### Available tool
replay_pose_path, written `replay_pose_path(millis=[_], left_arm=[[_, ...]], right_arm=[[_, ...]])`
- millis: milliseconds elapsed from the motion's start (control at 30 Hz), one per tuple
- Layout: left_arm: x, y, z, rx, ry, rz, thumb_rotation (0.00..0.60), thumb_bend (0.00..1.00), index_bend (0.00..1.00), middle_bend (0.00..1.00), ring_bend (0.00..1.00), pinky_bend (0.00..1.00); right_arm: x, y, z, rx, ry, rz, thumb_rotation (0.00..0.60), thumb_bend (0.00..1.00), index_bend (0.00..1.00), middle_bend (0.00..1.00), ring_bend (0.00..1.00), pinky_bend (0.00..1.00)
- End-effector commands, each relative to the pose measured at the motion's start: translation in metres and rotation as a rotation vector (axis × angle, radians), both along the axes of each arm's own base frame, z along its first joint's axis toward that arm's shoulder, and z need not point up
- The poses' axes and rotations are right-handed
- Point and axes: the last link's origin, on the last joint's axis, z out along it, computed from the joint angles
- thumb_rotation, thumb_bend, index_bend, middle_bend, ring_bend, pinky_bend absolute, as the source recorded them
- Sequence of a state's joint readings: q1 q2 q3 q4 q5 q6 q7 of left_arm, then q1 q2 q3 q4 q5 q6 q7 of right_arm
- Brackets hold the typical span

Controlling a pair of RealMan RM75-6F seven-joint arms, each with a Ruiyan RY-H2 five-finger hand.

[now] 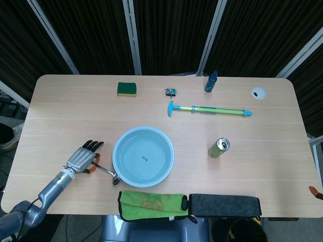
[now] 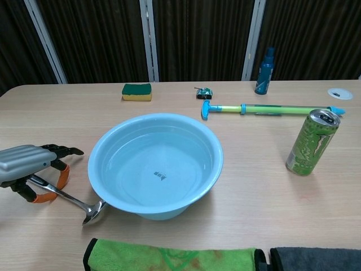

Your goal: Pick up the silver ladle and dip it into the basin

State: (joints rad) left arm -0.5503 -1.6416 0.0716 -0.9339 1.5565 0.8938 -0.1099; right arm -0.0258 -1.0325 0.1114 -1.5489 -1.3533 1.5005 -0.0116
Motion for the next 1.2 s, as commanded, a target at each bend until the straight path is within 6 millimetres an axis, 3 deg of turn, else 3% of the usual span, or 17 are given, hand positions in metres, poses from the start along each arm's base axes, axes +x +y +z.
replay_pose_path(millis=[33, 733, 1200], left_arm=[[0.001, -0.006, 0.005, -0.002, -0.024, -0.008, 0.6, 0.39, 0.55, 0.0, 0.0, 0.0], [0.037, -0.068, 0.069, 0.062, -0.184, -0.193, 0.6, 0.4, 0.59, 0.0, 0.0, 0.0], [0.071, -0.083, 0.084, -0.064, -0.3, -0.199, 0.6, 0.4, 0.59, 0.0, 0.0, 0.0]], right_arm=[[0.0, -0.001, -0.001, 0.002, 0.0, 0.001, 0.6, 0.0, 0.0, 0.0, 0.0, 0.0], [0.006, 0.005, -0.003, 0.005, -0.001, 0.028, 0.6, 0.0, 0.0, 0.0, 0.0, 0.0], [0.009, 0.012, -0.002, 0.005, -0.008, 0.051, 0.6, 0.0, 0.0, 0.0, 0.0, 0.0]])
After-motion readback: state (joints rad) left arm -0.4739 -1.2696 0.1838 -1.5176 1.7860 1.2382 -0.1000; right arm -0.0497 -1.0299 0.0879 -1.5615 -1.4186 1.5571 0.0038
